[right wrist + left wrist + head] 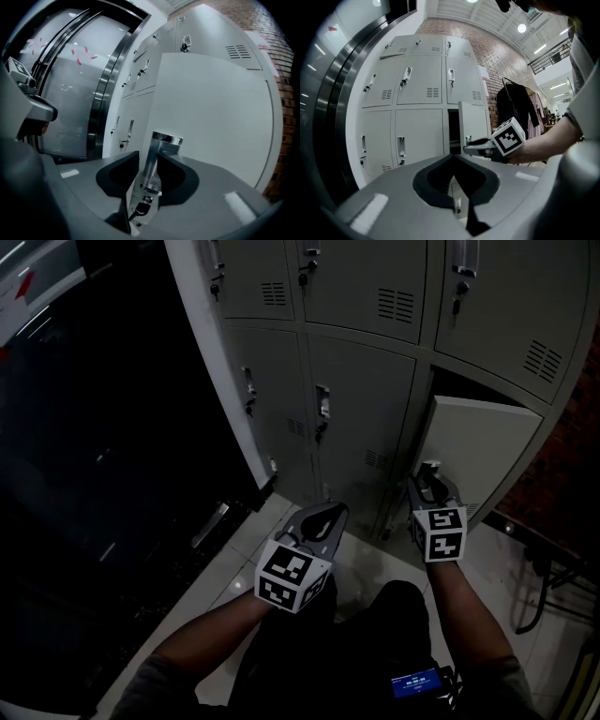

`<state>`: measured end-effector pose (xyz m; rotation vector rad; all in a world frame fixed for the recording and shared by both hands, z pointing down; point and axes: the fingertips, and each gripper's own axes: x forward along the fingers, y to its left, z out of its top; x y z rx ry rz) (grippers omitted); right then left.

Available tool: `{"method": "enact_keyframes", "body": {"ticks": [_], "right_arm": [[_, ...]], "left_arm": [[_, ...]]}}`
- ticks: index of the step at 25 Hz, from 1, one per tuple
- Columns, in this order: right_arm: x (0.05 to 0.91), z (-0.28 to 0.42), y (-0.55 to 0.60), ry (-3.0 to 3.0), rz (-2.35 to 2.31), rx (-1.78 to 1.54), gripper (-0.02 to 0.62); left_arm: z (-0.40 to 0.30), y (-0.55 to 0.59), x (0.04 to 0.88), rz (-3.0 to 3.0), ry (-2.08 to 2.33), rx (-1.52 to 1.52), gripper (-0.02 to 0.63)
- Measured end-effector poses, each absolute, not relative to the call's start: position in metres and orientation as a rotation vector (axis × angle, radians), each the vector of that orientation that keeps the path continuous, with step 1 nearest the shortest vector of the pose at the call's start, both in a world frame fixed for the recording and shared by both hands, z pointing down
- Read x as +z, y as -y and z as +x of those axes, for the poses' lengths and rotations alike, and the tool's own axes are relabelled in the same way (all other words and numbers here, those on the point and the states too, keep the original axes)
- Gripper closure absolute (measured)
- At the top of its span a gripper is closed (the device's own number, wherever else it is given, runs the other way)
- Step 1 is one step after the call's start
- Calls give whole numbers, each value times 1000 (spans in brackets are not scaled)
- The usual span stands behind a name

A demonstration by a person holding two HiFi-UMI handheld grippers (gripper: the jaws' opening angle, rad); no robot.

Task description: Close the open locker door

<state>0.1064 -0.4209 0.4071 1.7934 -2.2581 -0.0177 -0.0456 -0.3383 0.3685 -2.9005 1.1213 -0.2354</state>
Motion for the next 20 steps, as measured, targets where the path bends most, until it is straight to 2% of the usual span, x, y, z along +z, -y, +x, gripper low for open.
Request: {"method": "enact_keyframes", "body": {"ticks": [11,18,20], "right_arm": [[410,118,475,2205,1831,6,491],[411,143,498,2164,1910,46,586],[411,151,503,2164,1931,62,588]], "left_arm": [[-60,342,369,-2879,-1165,-237,604],[-71,345,375,-2879,-1203,-257,604],[-73,346,376,-2878,-1213,-261,604]]}}
